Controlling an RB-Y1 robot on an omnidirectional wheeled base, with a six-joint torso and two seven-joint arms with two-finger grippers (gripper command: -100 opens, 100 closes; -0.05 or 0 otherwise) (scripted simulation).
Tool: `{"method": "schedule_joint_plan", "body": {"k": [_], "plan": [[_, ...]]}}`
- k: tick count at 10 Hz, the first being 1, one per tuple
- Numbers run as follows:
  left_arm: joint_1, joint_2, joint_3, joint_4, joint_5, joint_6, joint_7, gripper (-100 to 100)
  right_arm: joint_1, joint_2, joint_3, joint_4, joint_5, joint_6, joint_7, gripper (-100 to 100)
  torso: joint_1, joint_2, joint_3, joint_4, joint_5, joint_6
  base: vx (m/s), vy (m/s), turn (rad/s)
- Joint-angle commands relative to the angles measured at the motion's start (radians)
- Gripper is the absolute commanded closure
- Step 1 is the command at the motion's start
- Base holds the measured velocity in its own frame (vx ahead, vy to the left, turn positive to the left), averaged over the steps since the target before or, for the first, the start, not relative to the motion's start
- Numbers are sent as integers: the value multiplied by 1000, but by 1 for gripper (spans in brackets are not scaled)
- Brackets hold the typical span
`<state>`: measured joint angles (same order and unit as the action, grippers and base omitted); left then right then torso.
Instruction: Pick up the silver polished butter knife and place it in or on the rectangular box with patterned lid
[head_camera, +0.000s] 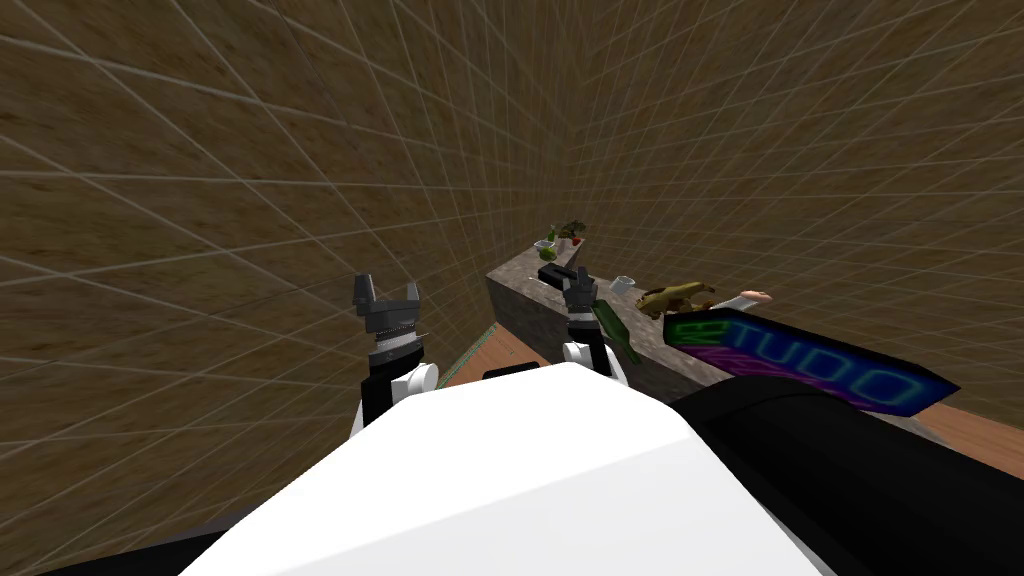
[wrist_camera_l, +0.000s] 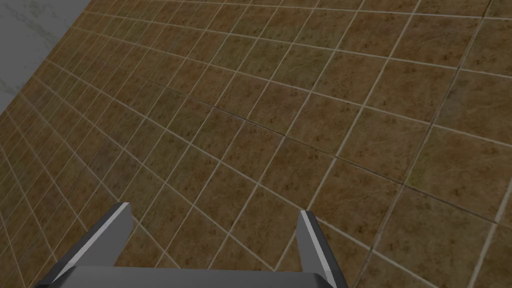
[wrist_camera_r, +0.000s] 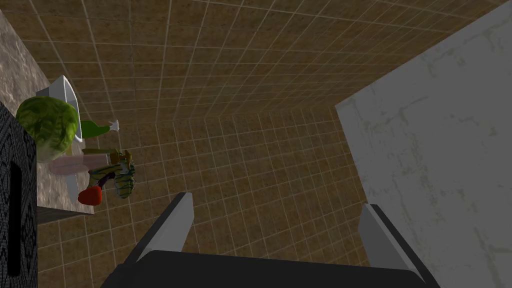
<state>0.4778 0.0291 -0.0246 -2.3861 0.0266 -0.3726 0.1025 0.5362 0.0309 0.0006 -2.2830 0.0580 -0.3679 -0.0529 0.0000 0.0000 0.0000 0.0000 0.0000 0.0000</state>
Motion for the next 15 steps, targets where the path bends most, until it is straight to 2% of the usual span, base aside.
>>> {"method": "schedule_joint_plan", "body": {"k": [1, 5, 6, 10, 11, 14, 15], "plan": [[0, 0, 0, 0, 0, 0, 0, 0, -5, -40, -3, 7, 4, -1, 0, -100, 0, 0, 0, 0, 0, 0, 2, -2, 35], [0, 0, 0, 0, 0, 0, 0, 0, -32, -163, -20, 47, 25, -3, -3, -100, -1, -1, -1, 0, 0, 0, 12, -12, 76], [0, 0, 0, 0, 0, 0, 0, 0, -32, -170, -20, 47, 25, -3, -3, -100, -2, -1, -1, 0, 0, 0, 12, -12, 31], [0, 0, 0, 0, 0, 0, 0, 0, -79, -296, -49, 106, 59, -6, -7, -100, -2, -2, -1, 0, 0, 0, 22, -15, 102], [0, 0, 0, 0, 0, 0, 0, 0, -79, -303, -49, 106, 59, -6, -7, -100, -2, -2, -1, -1, 0, 0, 21, -19, 28], [0, 0, 0, 0, 0, 0, 0, 0, -120, -398, -74, 160, 90, -7, -10, -100, -2, -2, -1, 0, 0, 0, 25, -19, 106], [0, 0, 0, 0, 0, 0, 0, 0, -120, -405, -74, 160, 90, -7, -10, -100, -2, -2, -1, -1, 0, 0, 25, -19, 62]]}}
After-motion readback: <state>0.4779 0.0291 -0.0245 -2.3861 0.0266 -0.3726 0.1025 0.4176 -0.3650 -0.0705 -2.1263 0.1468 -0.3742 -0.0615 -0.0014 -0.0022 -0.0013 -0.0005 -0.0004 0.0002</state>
